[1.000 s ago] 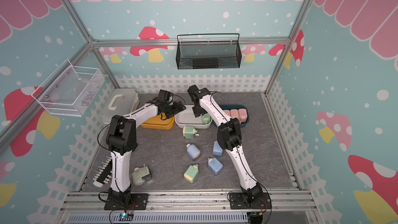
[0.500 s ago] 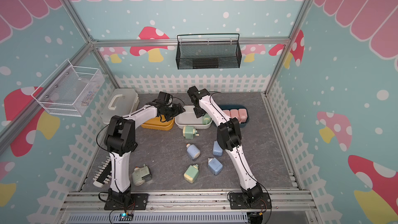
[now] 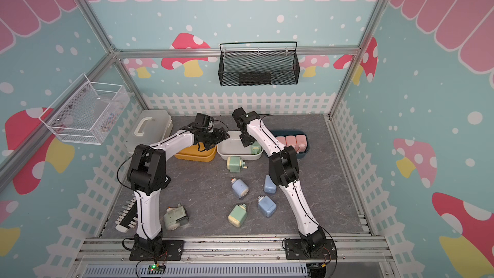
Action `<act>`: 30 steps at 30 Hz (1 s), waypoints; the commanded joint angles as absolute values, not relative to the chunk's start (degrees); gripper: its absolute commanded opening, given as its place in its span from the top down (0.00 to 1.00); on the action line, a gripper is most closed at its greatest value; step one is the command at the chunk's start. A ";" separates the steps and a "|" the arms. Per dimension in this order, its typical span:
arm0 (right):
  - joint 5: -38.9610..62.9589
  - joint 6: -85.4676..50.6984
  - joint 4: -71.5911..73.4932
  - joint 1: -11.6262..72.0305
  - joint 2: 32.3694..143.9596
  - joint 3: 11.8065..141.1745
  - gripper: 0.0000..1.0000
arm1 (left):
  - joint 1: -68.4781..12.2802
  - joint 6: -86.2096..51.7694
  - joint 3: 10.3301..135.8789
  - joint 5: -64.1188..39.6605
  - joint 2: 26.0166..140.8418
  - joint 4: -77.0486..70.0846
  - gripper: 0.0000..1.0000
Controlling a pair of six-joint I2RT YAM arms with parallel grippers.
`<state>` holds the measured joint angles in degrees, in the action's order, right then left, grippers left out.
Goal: Place the pencil sharpeners by color into the storage box
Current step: Place the pencil sharpener in the storage box.
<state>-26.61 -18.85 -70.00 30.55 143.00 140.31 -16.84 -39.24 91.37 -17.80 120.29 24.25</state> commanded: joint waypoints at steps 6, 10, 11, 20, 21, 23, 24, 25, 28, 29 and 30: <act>-31.03 -19.13 -71.50 31.11 144.68 139.47 0.02 | -16.44 -38.32 88.56 -16.92 114.48 24.07 0.04; -31.41 -17.40 -71.57 31.09 144.87 139.42 0.01 | -16.44 -38.34 87.59 -16.62 113.57 23.97 0.04; -31.63 -17.07 -71.66 31.11 145.00 139.38 0.02 | -16.44 -38.28 87.48 -16.44 113.39 24.00 0.04; -32.39 -13.26 -71.74 31.11 145.43 139.35 0.01 | -16.26 -37.93 86.67 -16.07 112.65 24.17 0.04; -32.28 -12.50 -71.52 31.11 145.44 139.32 0.02 | -16.32 -37.95 86.74 -16.16 112.76 24.25 0.04; -31.79 -11.17 -71.04 31.10 145.38 139.39 0.01 | -16.25 -37.89 86.75 -16.20 112.85 24.34 0.04; -31.11 -10.67 -70.71 31.11 145.27 139.37 0.01 | -16.24 -37.95 86.80 -16.26 112.78 24.35 0.04; -30.18 -10.10 -70.25 31.11 145.12 139.34 0.01 | -16.25 -37.89 86.69 -16.33 112.76 24.37 0.04; -26.09 -8.33 -68.76 31.28 144.29 139.39 0.01 | -16.26 -37.88 86.39 -16.43 112.21 24.35 0.04; -24.75 -7.82 -68.31 31.24 143.93 139.36 0.01 | -16.24 -37.89 86.17 -16.45 111.98 24.31 0.04; -23.13 -7.36 -67.73 31.27 143.51 139.32 0.01 | -16.18 -37.89 85.99 -16.54 111.67 24.30 0.04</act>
<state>-27.05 -9.85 -68.69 31.18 143.72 140.25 -16.62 -38.81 86.96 -16.64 114.65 24.32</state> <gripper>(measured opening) 0.986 0.962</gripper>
